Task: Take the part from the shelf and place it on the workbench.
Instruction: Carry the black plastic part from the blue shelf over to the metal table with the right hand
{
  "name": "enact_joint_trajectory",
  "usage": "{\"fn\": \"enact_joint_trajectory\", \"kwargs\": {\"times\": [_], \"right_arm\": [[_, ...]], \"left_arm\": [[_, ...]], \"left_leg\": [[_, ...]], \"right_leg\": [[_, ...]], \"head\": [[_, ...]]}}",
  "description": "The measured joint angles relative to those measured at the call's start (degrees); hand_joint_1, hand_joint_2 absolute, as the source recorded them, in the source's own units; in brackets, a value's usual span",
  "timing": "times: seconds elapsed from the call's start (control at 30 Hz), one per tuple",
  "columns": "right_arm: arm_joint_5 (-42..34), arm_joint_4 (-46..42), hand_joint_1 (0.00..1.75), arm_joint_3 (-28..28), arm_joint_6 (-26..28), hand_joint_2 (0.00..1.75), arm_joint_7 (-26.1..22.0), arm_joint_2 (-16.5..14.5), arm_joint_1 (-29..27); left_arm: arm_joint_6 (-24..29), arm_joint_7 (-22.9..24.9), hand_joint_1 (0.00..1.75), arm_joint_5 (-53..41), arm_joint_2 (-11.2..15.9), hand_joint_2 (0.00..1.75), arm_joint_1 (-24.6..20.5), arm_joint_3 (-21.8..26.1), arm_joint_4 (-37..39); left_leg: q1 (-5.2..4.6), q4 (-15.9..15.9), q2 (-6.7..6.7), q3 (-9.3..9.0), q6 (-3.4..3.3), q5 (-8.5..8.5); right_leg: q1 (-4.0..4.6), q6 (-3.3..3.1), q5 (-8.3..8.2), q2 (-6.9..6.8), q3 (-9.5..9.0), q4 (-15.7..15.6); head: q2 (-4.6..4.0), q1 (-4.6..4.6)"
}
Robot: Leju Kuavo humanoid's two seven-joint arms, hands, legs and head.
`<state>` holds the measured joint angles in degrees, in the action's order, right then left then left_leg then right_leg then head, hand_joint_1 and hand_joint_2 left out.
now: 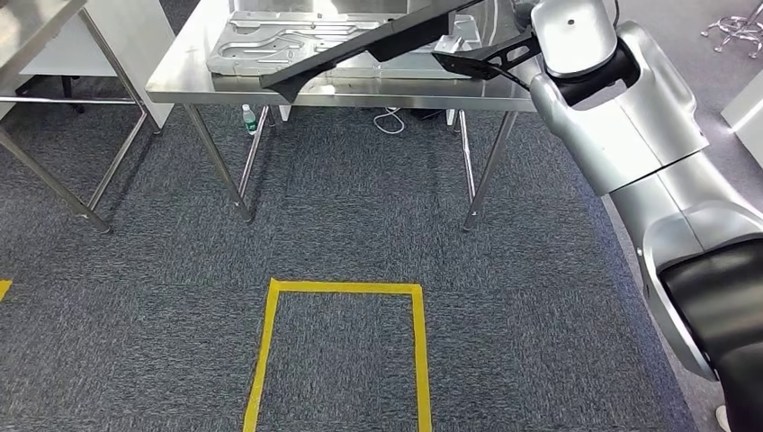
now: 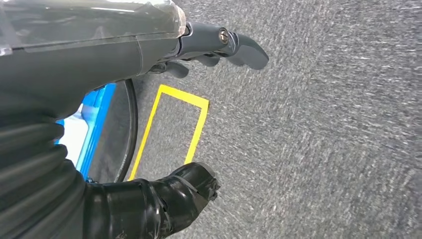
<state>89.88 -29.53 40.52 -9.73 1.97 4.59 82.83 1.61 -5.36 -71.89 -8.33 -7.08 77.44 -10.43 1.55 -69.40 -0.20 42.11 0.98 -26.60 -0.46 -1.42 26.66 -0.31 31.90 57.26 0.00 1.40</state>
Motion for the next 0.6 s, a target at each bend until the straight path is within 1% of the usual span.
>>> {"fn": "enact_joint_trajectory", "kwargs": {"times": [0.03,0.07,0.1,0.13,0.2,0.23,0.27,0.3,0.37,0.4,0.43,0.47,0.5,0.53,0.57,0.6], "right_arm": [[0.00,0.00,1.75,0.00,-0.06,1.75,0.01,0.00,0.07],[0.00,0.02,1.75,0.00,-0.15,1.75,0.02,0.01,0.25],[0.00,0.05,1.75,0.00,-0.25,1.75,0.01,0.02,0.47],[0.00,0.10,1.75,0.00,-0.36,1.75,0.00,0.03,0.66],[0.00,0.21,1.75,0.00,-0.50,1.75,-0.14,0.12,0.93],[0.00,0.26,1.75,0.00,-0.51,1.75,-0.25,0.20,1.02],[0.00,0.31,1.75,0.00,-0.50,1.75,-0.38,0.29,1.12],[0.00,0.38,1.75,0.00,-0.49,1.75,-0.48,0.41,1.19],[0.00,0.62,1.75,0.00,-0.49,1.75,-0.62,0.62,1.19],[0.00,0.78,1.75,0.01,-0.49,1.75,-0.65,0.73,1.13],[0.00,0.95,1.75,0.01,-0.48,1.75,-0.66,0.82,1.09],[0.00,1.10,1.75,0.02,-0.48,1.75,-0.67,0.91,1.09],[0.00,1.22,1.75,0.02,-0.48,1.75,-0.68,0.99,1.12],[0.00,1.32,1.75,0.02,-0.47,1.75,-0.70,1.06,1.16],[0.00,1.38,1.75,0.02,-0.42,1.75,-0.74,1.10,1.21],[-0.01,1.44,1.75,0.02,-0.38,1.75,-0.78,1.10,1.28]], "left_arm": [[-0.02,0.00,0.00,-0.02,0.03,1.75,0.04,0.00,0.01],[-0.07,0.02,0.00,-0.04,0.03,1.75,0.09,-0.01,0.02],[-0.15,0.05,0.00,-0.06,0.03,1.75,0.10,-0.01,0.03],[-0.23,0.09,0.00,-0.08,0.03,1.75,0.09,-0.02,0.05],[-0.34,0.14,0.00,-0.09,0.04,1.75,-0.02,-0.02,0.06],[-0.35,0.15,0.00,-0.09,0.05,1.75,-0.01,-0.02,0.05],[-0.36,0.17,0.00,-0.09,0.05,1.75,0.00,-0.02,0.05],[-0.36,0.20,0.00,-0.09,0.06,1.75,0.02,-0.02,0.04],[-0.36,0.23,0.00,-0.09,0.06,1.75,0.04,-0.02,0.04],[-0.36,0.26,0.00,-0.09,0.07,1.75,0.04,-0.02,0.04],[-0.36,0.31,0.00,-0.09,0.07,1.75,0.06,-0.02,0.04],[-0.36,0.37,0.00,-0.09,0.07,1.75,0.09,-0.02,0.04],[-0.35,0.43,0.00,-0.09,0.07,1.75,0.11,-0.02,0.04],[-0.32,0.45,0.00,-0.09,0.04,1.75,0.15,-0.02,0.05],[-0.28,0.47,0.00,-0.08,-0.14,1.75,0.14,-0.02,0.08],[-0.23,0.48,0.00,-0.08,-0.22,1.75,0.10,-0.02,0.11]], "left_leg": [[0.09,3.64,0.13,-1.69,0.18,1.78],[0.09,6.91,0.20,-3.27,0.21,2.86],[0.05,8.81,0.21,-4.16,-0.01,3.11],[-0.09,9.40,0.16,-4.45,-0.40,2.59],[-0.17,9.63,0.01,-4.75,-1.44,2.02],[-0.18,9.81,-0.04,-5.13,-1.84,1.78],[-0.17,10.01,-0.09,-5.62,-2.22,1.56],[-0.16,10.19,-0.13,-6.12,-2.55,1.32],[-0.35,10.30,-0.27,-6.99,-3.09,0.66],[-0.51,10.31,-0.39,-7.45,-3.27,0.26],[-0.72,10.31,-0.53,-8.03,-3.40,-0.21],[-0.97,10.31,-0.69,-8.75,-3.48,-0.72],[-1.26,10.32,-0.84,-9.57,-3.51,-1.25],[-1.41,10.40,-0.98,-10.27,-3.53,-1.83],[-1.56,10.46,-1.03,-10.94,-3.45,-2.32],[-1.48,10.57,-1.04,-11.31,-3.31,-2.68]], "right_leg": [[-0.13,0.37,0.55,-0.01,-0.36,0.23],[-0.12,0.77,1.05,0.01,-0.49,0.59],[-0.04,1.12,1.39,0.03,-0.44,0.84],[0.10,1.42,1.56,0.07,-0.30,1.02],[0.17,1.87,1.78,0.12,-0.20,1.22],[0.12,2.06,2.01,0.11,-0.09,1.80],[0.05,2.21,2.52,0.12,0.55,3.28],[0.03,2.30,3.30,0.15,1.86,5.82],[0.09,2.34,5.63,0.23,6.49,13.33],[0.15,2.29,6.46,0.26,8.82,16.36],[0.23,2.10,6.38,0.27,10.55,17.76],[0.39,1.73,5.08,0.29,11.18,16.86],[0.62,1.19,2.82,0.33,10.94,14.25],[1.01,0.33,-0.48,0.42,10.12,10.29],[1.39,-0.54,-3.06,0.55,9.34,7.00],[1.75,-1.21,-4.89,0.74,8.47,4.43]], "head": [[0.00,-0.01],[0.00,0.04],[0.01,0.08],[0.01,0.12],[0.01,0.11],[0.01,0.10],[0.01,0.07],[0.01,0.05],[0.00,0.06],[0.00,0.07],[0.00,0.06],[0.00,0.05],[0.00,0.05],[0.00,0.05],[0.00,0.30],[0.00,0.51]]}}
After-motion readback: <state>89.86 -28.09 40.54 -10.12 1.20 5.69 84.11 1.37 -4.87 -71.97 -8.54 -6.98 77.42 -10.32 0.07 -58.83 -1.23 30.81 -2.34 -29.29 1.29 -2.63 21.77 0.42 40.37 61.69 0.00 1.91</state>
